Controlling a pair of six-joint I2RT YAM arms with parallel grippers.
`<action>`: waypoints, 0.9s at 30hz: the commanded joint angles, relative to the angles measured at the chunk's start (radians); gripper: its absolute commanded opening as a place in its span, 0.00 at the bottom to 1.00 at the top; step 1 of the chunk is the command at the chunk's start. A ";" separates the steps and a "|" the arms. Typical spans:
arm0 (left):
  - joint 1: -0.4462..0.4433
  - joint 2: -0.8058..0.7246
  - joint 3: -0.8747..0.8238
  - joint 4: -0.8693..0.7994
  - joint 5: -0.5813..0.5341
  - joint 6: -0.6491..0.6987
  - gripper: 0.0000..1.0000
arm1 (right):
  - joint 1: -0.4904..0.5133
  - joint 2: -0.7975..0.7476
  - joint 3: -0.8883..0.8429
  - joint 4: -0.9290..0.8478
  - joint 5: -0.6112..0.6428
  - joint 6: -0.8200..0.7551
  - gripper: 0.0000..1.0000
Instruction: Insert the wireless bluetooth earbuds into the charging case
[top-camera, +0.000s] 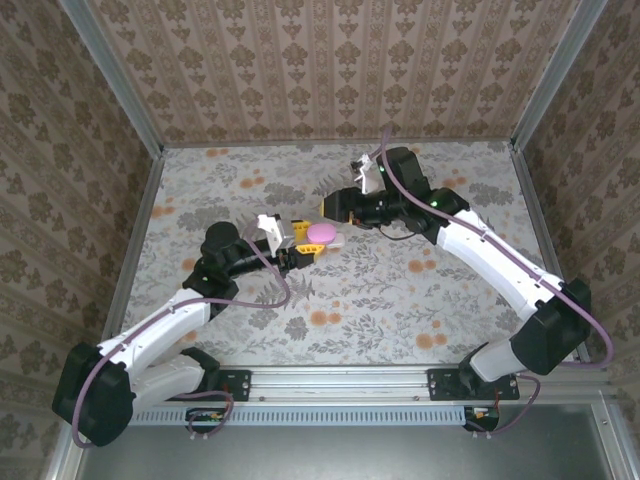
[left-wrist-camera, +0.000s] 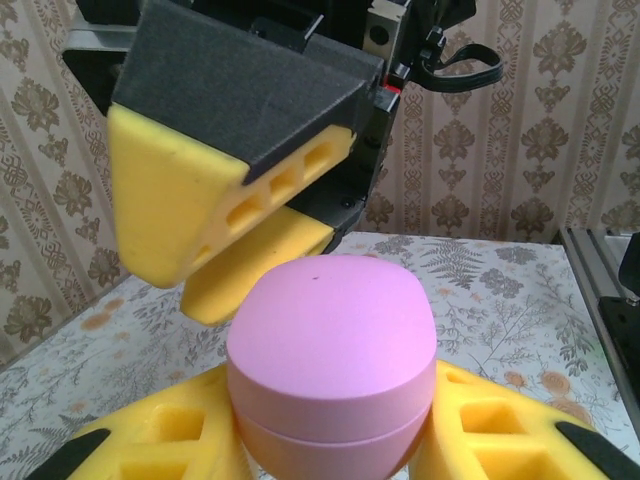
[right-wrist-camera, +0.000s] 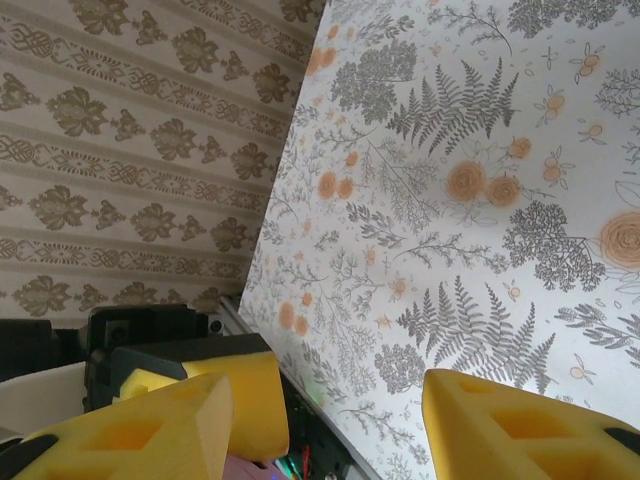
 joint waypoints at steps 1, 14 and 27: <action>-0.003 0.002 0.036 0.011 -0.004 0.021 0.36 | 0.002 -0.043 -0.020 -0.026 -0.025 -0.019 0.54; -0.005 0.011 0.054 -0.037 -0.032 0.002 0.37 | 0.001 -0.103 -0.076 -0.040 0.069 -0.061 0.54; -0.015 0.073 0.089 -0.109 -0.077 -0.053 0.36 | -0.004 -0.127 -0.216 0.036 0.025 -0.086 0.56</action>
